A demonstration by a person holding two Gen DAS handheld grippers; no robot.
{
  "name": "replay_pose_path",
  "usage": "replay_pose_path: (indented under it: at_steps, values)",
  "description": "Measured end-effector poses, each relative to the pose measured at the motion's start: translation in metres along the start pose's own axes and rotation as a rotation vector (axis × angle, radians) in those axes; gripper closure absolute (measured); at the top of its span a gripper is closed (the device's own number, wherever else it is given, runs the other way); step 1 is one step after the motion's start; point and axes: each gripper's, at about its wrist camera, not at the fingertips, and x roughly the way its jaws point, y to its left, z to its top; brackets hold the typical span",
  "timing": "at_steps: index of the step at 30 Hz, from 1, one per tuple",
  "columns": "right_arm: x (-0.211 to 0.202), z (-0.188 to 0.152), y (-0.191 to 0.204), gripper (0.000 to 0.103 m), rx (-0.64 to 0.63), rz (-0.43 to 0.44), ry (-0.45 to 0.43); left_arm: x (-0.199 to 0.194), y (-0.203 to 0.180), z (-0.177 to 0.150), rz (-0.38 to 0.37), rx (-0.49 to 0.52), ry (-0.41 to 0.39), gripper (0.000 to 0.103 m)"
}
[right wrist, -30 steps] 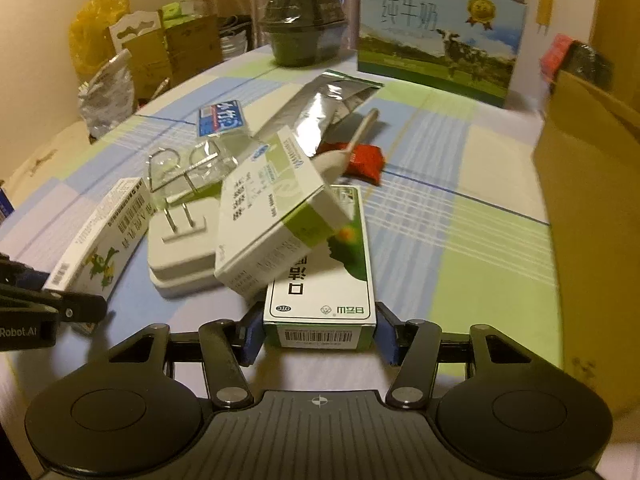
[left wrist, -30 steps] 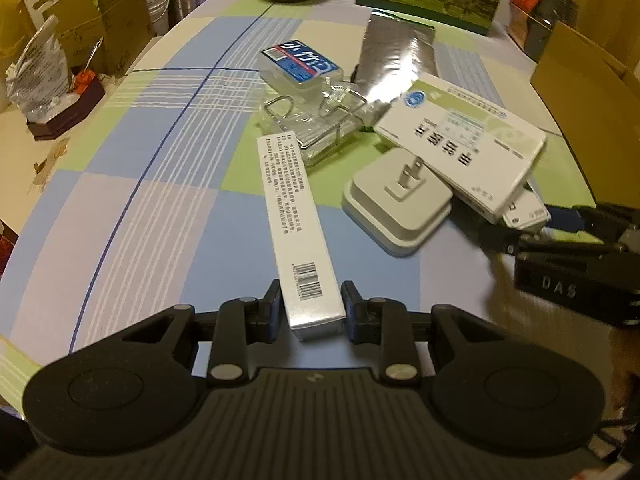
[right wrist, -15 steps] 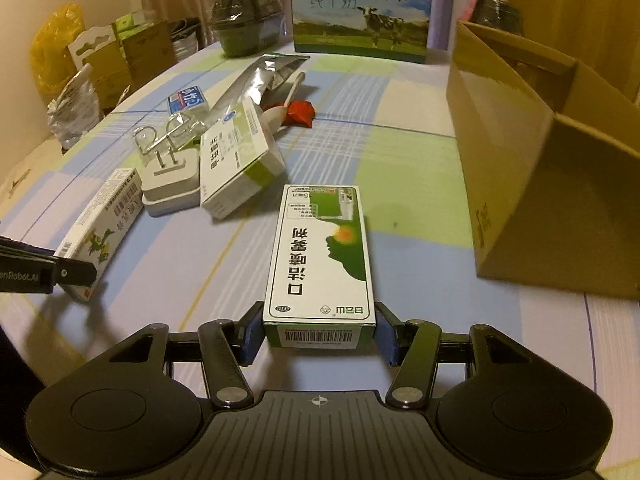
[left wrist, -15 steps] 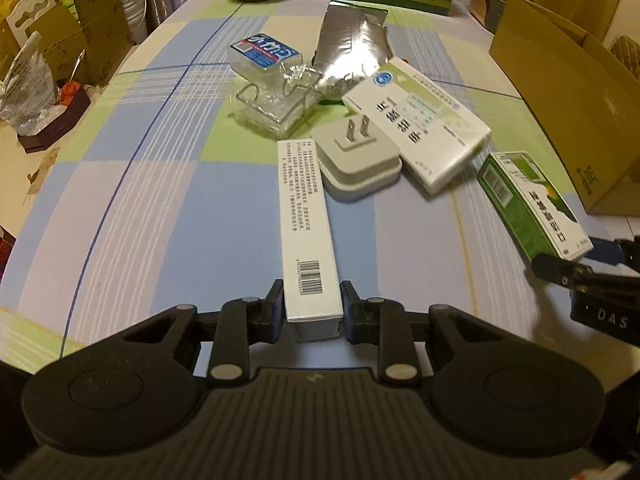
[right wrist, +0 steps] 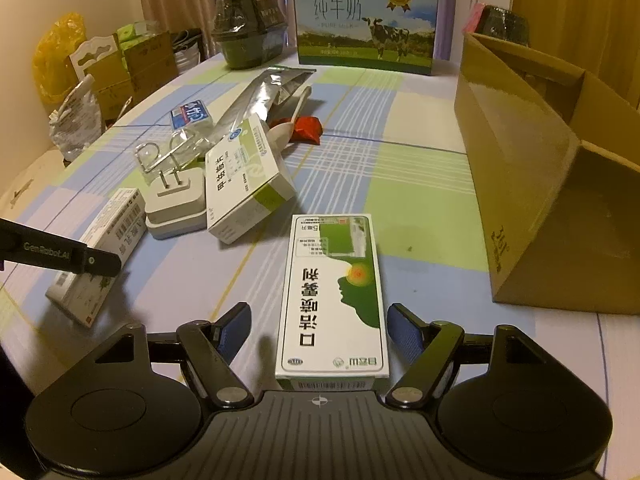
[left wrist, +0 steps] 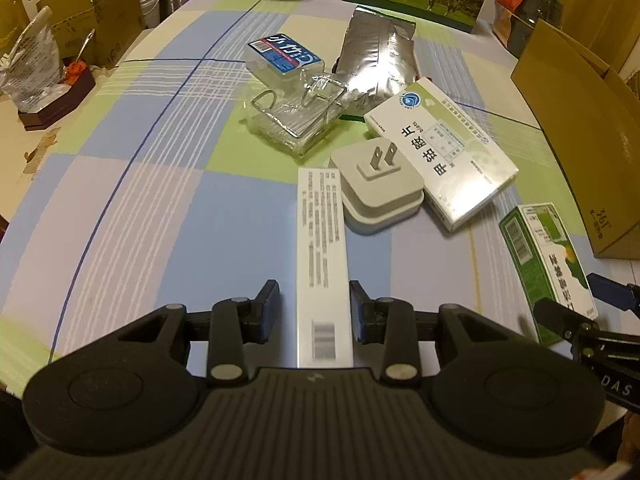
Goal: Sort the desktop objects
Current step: 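Carry both held boxes up toward the open cardboard box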
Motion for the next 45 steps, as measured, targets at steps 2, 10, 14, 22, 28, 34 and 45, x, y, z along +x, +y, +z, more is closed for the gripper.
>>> replay_pose_path:
  at_steps: [2,10,14,22,28,34,45]
  values:
    - [0.004,0.001,-0.001,0.031,0.000,-0.002,0.004,0.006,-0.001,0.003,0.000,0.009,0.004,0.072]
    - [0.016,0.008,-0.001,0.031,0.002,-0.013,0.010,0.015,-0.006,0.009,0.012,0.055,0.002,0.075]
    - [0.020,0.009,-0.001,0.031,-0.006,-0.024,0.015,0.015,-0.010,0.008,0.037,0.090,-0.005,0.081]
    - [0.020,0.007,-0.002,0.038,-0.002,-0.022,0.027,0.006,-0.012,-0.001,0.024,0.092,-0.015,0.082]
    - [0.013,0.004,-0.002,0.050,0.002,-0.026,0.017,-0.004,-0.015,-0.003,0.013,0.089,-0.023,0.082]
    - [-0.003,0.001,-0.002,0.050,0.022,-0.027,-0.009,-0.015,-0.023,-0.003,-0.002,0.108,-0.038,0.082]
    - [-0.029,-0.007,-0.011,0.051,0.066,-0.045,-0.035,-0.030,-0.043,-0.009,-0.032,0.148,-0.056,0.082]
